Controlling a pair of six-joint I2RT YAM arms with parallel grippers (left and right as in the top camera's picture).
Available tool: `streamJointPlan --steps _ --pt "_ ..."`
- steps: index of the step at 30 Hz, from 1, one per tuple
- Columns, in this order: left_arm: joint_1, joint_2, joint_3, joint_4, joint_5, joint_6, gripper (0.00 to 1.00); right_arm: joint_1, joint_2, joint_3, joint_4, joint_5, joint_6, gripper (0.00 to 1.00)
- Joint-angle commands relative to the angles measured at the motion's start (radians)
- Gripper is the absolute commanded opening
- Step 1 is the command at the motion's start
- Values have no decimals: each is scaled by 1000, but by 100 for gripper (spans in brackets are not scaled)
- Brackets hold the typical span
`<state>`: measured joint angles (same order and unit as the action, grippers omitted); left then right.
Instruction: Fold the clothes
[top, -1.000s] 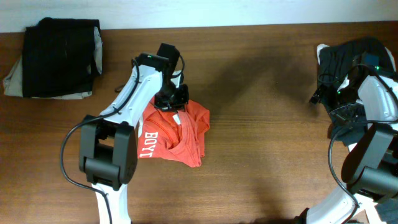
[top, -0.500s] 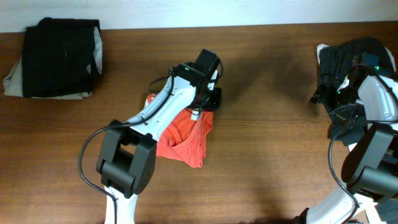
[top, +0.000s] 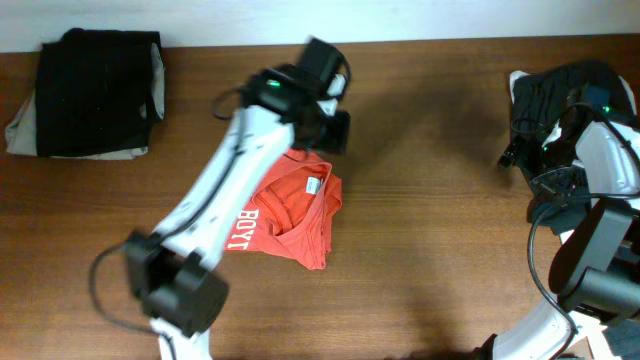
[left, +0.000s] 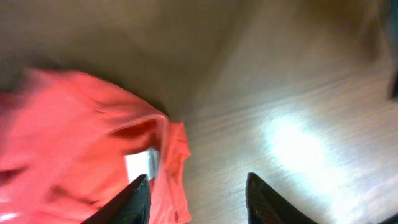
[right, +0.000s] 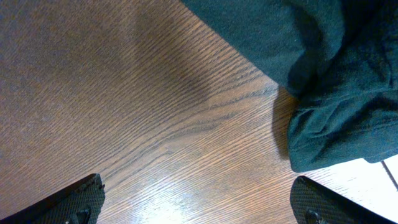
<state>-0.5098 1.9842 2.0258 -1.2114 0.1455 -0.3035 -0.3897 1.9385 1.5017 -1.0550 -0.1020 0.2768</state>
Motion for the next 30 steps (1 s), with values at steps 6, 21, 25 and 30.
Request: streamJointPlan --steps 6,21,25,30 --pt "236 -68 -111 -224 -298 -27 92 -3 -18 14 -3 2 1 99" --pt "283 -66 -565 269 -52 115 78 -3 -18 14 -3 2 1 99" --pt "283 -36 -571 278 -47 115 73 -3 -18 14 -3 2 1 99" --pt "283 6 -570 285 -10 115 59 -3 -18 14 -3 2 1 99"
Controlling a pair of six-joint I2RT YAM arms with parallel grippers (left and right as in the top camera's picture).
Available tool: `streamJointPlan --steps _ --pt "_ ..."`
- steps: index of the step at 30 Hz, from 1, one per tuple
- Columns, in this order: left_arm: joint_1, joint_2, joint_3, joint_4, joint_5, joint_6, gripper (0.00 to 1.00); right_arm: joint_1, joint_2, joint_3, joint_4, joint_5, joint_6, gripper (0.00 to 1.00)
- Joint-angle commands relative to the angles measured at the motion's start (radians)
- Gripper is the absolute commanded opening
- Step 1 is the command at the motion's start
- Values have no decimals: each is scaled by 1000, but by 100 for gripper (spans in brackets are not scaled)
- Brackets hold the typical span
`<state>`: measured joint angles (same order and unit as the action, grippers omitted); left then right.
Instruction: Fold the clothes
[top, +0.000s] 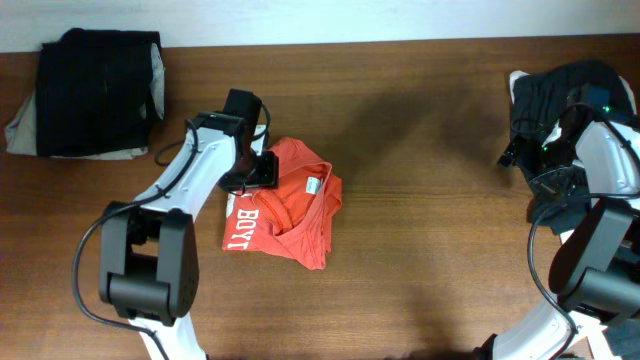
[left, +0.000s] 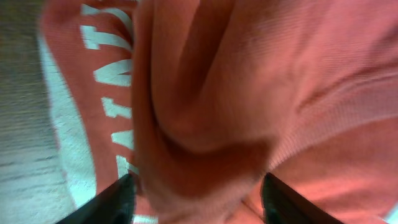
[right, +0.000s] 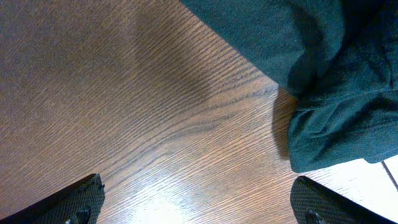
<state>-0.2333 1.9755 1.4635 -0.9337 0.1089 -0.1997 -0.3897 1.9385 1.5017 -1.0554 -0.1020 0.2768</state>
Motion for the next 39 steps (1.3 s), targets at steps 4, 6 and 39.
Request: streamJointPlan --steps 4,6,39 --pt "6 8 24 6 26 11 49 -3 -18 14 -3 2 1 98" --pt "6 8 35 6 26 11 41 -3 -18 14 -3 2 1 99" --pt "-190 -105 150 50 315 7 53 -3 -18 14 -3 2 1 98"
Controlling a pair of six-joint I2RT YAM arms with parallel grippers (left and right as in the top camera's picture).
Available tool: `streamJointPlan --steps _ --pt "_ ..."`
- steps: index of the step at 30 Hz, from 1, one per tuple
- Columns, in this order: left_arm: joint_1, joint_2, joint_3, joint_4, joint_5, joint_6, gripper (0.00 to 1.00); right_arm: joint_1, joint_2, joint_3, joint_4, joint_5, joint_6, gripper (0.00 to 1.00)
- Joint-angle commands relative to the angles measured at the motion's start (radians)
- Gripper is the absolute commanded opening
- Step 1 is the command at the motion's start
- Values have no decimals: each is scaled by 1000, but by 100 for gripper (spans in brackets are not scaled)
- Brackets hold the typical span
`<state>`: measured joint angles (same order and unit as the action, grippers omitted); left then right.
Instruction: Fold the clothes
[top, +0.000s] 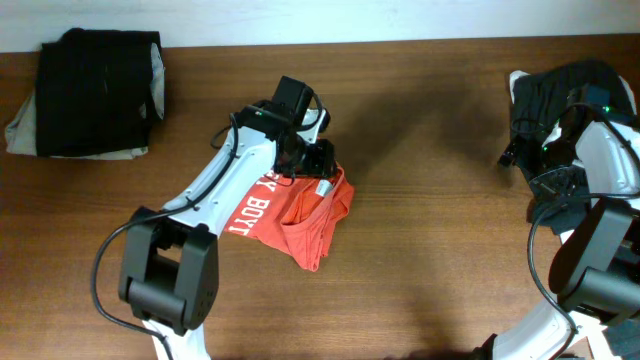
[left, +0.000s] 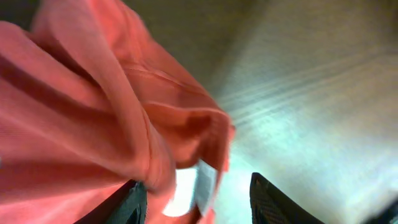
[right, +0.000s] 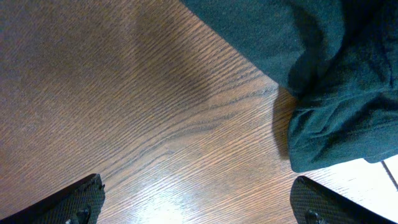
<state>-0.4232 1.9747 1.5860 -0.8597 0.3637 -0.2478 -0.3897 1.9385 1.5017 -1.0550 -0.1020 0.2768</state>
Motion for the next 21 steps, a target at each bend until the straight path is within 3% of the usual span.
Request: streamJointPlan --steps 1,2,5,7,9,16,21 --pt "0 -146 27 -45 48 76 54 -3 -18 14 -3 2 1 99" --pt "0 -187 27 -70 17 85 54 -3 -18 14 -3 2 1 99" --pt "0 -305 27 -185 -115 95 77 -3 -18 14 -3 2 1 99" --pt "0 -304 20 -346 -282 7 79 -3 -18 14 -3 2 1 99" --pt "0 -291 -39 -426 -257 -10 80 -3 -18 14 -3 2 1 99" --pt "2 -287 -373 -99 -147 40 87 -3 -18 14 -3 2 1 99" --pt "7 -269 -426 -17 -150 40 87 -3 -18 14 -3 2 1 99"
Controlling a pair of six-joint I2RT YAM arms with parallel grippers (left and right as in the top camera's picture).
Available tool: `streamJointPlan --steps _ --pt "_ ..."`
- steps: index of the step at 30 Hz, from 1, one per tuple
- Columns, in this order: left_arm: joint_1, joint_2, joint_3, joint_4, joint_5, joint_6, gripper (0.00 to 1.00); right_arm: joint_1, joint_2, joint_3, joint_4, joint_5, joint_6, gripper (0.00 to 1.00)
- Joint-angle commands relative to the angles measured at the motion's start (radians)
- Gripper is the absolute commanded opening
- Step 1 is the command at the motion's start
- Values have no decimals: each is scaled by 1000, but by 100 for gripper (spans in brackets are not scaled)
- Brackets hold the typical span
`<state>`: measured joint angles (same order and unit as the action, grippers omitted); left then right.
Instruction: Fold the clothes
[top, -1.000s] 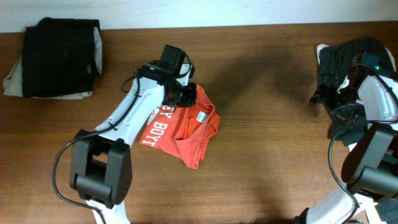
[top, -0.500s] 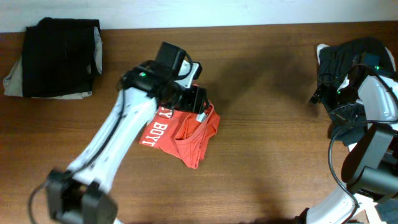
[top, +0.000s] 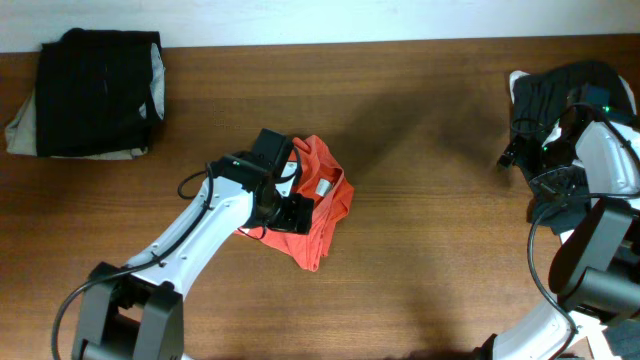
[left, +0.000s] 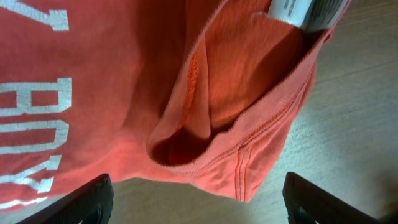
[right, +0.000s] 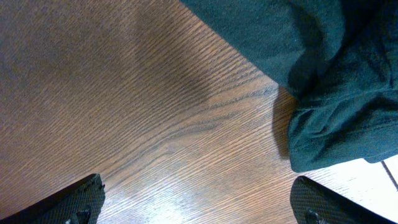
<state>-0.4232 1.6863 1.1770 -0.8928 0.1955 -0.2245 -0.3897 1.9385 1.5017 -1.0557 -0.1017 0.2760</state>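
The red-orange shirt (top: 322, 205) with white lettering lies crumpled at the table's middle. In the left wrist view, the shirt (left: 186, 81) fills the upper frame, with its collar fold and white label on top. My left gripper (top: 287, 208) hovers over the shirt's left part. In its own view, the left gripper (left: 198, 208) is open, its jaws wide apart with nothing between them. My right gripper (right: 199, 205) is open over bare wood beside the dark green clothes (right: 323, 62). That pile (top: 555, 85) sits at the far right.
A folded black stack (top: 98, 90) on a light garment lies at the far left corner. The wooden table (top: 440, 250) runs bare between the shirt and the right arm. The right arm's base stands at the near right edge.
My left gripper has moved from the shirt's far edge to over its left part, nearer me, and its jaws stand wider. The arm now covers the lettering. The right arm is unchanged.
My left gripper was above the shirt's far edge. It then sat low on the shirt's left side, then at the far edge again with the cloth shifted right. Now it is over the left part of a more bunched shirt. The right gripper stayed put.
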Motion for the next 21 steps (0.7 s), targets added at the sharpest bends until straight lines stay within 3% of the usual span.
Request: streamJointPlan --steps 1,5,9,11,12,13,21 --pt "7 32 -17 21 18 17 87 -3 -18 14 -2 2 2 99" --pt "7 100 -17 52 22 17 86 -3 -18 14 -2 2 2 99" --pt "7 114 -15 71 55 17 50 -3 -18 14 -2 2 2 99" --pt "7 113 -7 66 56 17 27 -3 -18 14 -2 2 2 99" --pt "7 108 8 55 56 17 9 -3 -18 14 -2 2 2 99" --pt "6 101 23 42 56 17 0 -3 -18 14 -2 2 2 99" --pt "-95 42 55 -66 171 -13 1 -3 -18 14 -2 2 2 99"
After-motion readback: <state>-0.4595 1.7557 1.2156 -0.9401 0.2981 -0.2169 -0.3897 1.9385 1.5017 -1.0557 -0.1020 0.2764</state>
